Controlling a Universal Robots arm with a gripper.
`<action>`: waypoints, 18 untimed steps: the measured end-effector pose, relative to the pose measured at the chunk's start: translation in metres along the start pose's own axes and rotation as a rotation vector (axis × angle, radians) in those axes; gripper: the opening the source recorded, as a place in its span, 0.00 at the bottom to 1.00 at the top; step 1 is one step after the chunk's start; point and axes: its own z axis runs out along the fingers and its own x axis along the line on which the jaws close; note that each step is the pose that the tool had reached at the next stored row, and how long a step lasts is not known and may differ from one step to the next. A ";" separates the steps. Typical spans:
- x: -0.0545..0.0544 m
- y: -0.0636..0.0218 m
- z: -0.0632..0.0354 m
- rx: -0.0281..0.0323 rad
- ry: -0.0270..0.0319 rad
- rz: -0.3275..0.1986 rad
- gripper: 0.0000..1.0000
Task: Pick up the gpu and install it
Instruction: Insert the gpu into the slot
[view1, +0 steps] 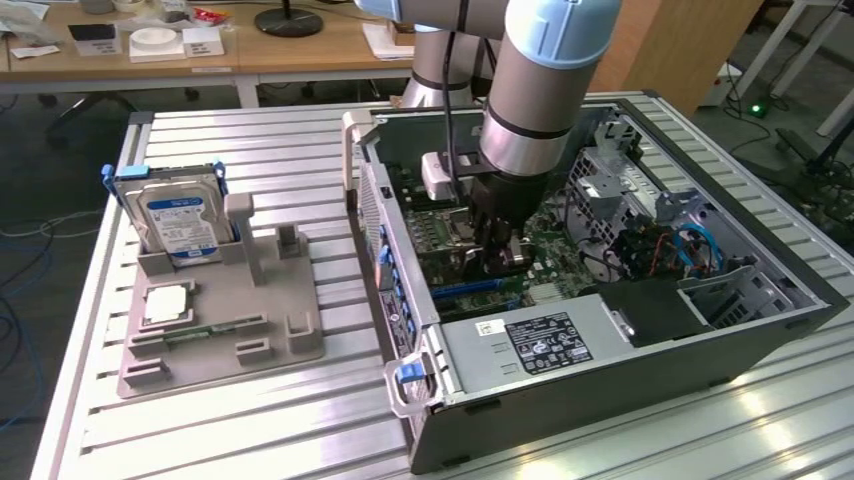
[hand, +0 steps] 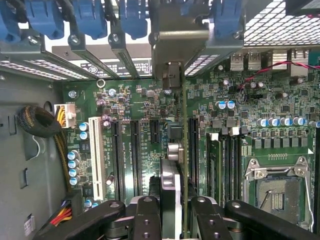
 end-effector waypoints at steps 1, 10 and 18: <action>0.000 0.0000 0.0001 0.0002 0.0008 0.000 0.28; -0.001 0.0001 0.0001 0.0006 0.0091 0.001 0.28; -0.003 0.0002 0.0002 0.0007 0.0096 0.001 0.28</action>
